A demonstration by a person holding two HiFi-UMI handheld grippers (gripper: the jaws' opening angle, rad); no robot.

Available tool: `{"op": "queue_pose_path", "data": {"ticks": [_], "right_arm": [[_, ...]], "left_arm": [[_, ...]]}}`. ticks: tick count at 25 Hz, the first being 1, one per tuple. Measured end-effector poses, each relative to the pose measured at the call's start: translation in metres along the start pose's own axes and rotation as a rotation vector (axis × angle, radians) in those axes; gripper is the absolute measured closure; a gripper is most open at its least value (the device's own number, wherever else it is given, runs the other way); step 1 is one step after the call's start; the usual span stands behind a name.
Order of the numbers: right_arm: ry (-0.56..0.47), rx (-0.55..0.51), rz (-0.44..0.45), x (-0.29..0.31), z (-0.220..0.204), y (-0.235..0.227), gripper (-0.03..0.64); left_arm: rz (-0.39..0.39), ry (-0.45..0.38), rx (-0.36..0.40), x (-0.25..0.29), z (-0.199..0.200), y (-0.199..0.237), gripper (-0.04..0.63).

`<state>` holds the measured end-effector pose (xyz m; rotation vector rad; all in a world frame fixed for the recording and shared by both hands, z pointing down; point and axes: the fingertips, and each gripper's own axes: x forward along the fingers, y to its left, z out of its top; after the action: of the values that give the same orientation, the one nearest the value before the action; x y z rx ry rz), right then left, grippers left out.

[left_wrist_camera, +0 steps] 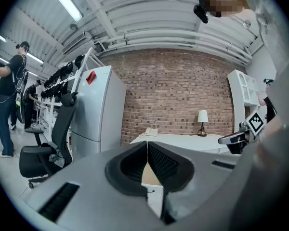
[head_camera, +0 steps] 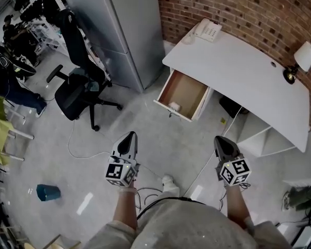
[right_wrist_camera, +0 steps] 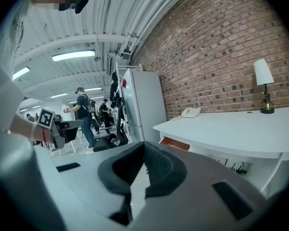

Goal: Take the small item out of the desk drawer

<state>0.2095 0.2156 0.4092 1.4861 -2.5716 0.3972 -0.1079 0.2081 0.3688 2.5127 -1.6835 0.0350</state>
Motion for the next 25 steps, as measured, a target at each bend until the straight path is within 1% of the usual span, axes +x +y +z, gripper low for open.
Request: {"op": "queue_pose_path", "data": {"ticks": [6, 9, 11, 14, 19, 22, 25], "right_arm": [[0.017, 0.017, -0.039, 0.032, -0.001, -0.003, 0.611], [-0.001, 0.051, -0.059, 0.044, -0.001, -0.004, 0.611], [-0.007, 0.055, -0.066, 0.052, 0.000, -0.001, 0.611], [0.011, 0.041, -0.063, 0.061, -0.002, 0.006, 0.611], [0.036, 0.046, -0.063, 0.069, -0.006, 0.002, 0.609], [0.055, 0.060, -0.058, 0.080, -0.013, -0.005, 0.609], [0.068, 0.075, -0.035, 0.102, -0.017, -0.009, 0.601]], "left_arm": [[-0.063, 0.021, -0.012, 0.034, -0.007, 0.020, 0.586], [-0.090, 0.038, -0.008, 0.043, -0.012, 0.029, 0.588], [-0.090, 0.041, -0.014, 0.046, -0.016, 0.038, 0.587], [-0.079, 0.042, -0.041, 0.046, -0.022, 0.049, 0.586], [-0.079, 0.058, -0.071, 0.047, -0.035, 0.051, 0.586], [-0.077, 0.079, -0.073, 0.053, -0.043, 0.051, 0.586], [-0.061, 0.082, -0.067, 0.062, -0.040, 0.062, 0.586]]}}
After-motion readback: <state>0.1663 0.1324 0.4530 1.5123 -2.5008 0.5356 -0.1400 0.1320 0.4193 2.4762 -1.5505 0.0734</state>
